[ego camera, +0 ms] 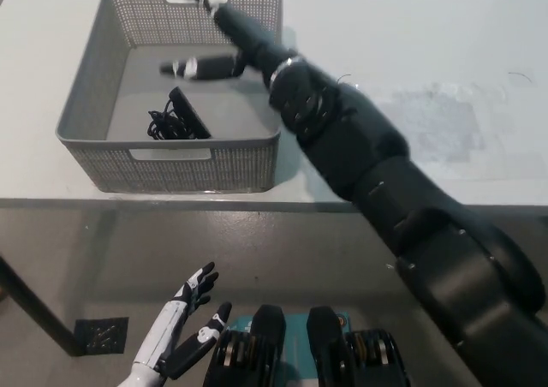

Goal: Use the right hand to pick up a webcam and put it into a container on the left side

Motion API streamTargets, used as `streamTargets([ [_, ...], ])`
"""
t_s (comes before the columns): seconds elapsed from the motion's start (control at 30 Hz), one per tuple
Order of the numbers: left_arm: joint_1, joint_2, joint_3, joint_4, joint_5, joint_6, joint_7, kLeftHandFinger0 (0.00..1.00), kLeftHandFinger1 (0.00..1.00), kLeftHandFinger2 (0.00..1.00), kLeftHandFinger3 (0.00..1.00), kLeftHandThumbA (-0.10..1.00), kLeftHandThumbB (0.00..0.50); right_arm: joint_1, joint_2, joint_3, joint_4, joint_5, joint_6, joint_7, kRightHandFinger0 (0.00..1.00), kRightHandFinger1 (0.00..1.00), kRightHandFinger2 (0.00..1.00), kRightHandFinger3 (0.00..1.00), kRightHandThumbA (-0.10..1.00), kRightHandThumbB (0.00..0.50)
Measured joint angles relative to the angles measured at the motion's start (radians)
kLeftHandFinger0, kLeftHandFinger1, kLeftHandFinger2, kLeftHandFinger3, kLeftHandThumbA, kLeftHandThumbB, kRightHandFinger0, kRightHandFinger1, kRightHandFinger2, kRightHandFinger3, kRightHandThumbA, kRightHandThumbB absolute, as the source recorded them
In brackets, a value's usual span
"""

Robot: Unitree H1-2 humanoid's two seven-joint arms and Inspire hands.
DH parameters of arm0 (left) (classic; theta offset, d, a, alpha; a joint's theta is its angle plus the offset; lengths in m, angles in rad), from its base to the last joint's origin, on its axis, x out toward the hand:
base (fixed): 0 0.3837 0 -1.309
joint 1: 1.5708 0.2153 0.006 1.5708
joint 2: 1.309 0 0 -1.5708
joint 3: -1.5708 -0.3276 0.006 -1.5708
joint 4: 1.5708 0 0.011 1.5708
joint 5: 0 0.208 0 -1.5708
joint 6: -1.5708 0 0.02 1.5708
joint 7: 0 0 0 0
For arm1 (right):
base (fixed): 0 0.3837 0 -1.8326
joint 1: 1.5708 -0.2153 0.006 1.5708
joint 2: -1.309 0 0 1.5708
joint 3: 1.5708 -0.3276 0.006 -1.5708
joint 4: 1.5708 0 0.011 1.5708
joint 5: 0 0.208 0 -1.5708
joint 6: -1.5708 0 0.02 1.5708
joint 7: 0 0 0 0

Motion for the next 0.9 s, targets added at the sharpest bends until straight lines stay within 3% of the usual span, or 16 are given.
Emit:
streamTargets([
  [0.07,0.0,0.0,0.0,0.001,0.0,0.0,0.0,1.0,1.0,1.0,1.0,0.62,0.01,0.012,-0.017,-0.027,-0.072,0.016,0.003,0.008,1.0,1.0,1.0,1.0,1.0,0.427],
  [0.17,0.0,0.0,0.0,0.004,0.0,0.001,0.0,1.0,1.0,1.0,1.0,0.61,0.004,0.051,-0.045,-0.055,-0.195,0.029,0.018,0.02,1.0,1.0,1.0,1.0,1.0,0.423],
  [0.37,0.001,0.0,0.0,0.013,0.0,0.003,0.0,1.0,1.0,1.0,1.0,0.62,0.004,0.174,-0.092,-0.079,-0.421,0.046,0.051,0.039,1.0,1.0,1.0,1.0,1.0,0.335],
  [0.6,0.003,0.0,0.001,0.026,0.0,0.005,0.0,1.0,1.0,1.0,1.0,0.6,0.001,0.392,-0.152,-0.112,-0.664,0.062,0.085,0.055,1.0,1.0,1.0,1.0,1.0,0.379],
  [0.7,0.004,-0.001,0.001,0.03,-0.001,0.005,0.0,1.0,1.0,1.0,1.0,0.7,0.029,0.501,-0.178,-0.124,-0.764,0.071,0.095,0.062,1.0,1.0,1.0,1.0,0.99,0.343],
  [0.77,0.004,-0.001,0.001,0.034,-0.001,0.005,0.0,1.0,1.0,1.0,1.0,0.78,0.055,0.589,-0.196,-0.133,-0.836,0.083,0.102,0.064,1.0,1.0,1.0,1.0,1.0,0.355],
  [0.9,0.004,-0.001,0.003,0.046,-0.002,0.005,0.0,1.0,1.0,1.0,1.0,0.88,0.062,0.78,-0.23,-0.158,-0.981,0.109,0.108,0.066,1.0,1.0,1.0,1.0,1.0,0.351],
])
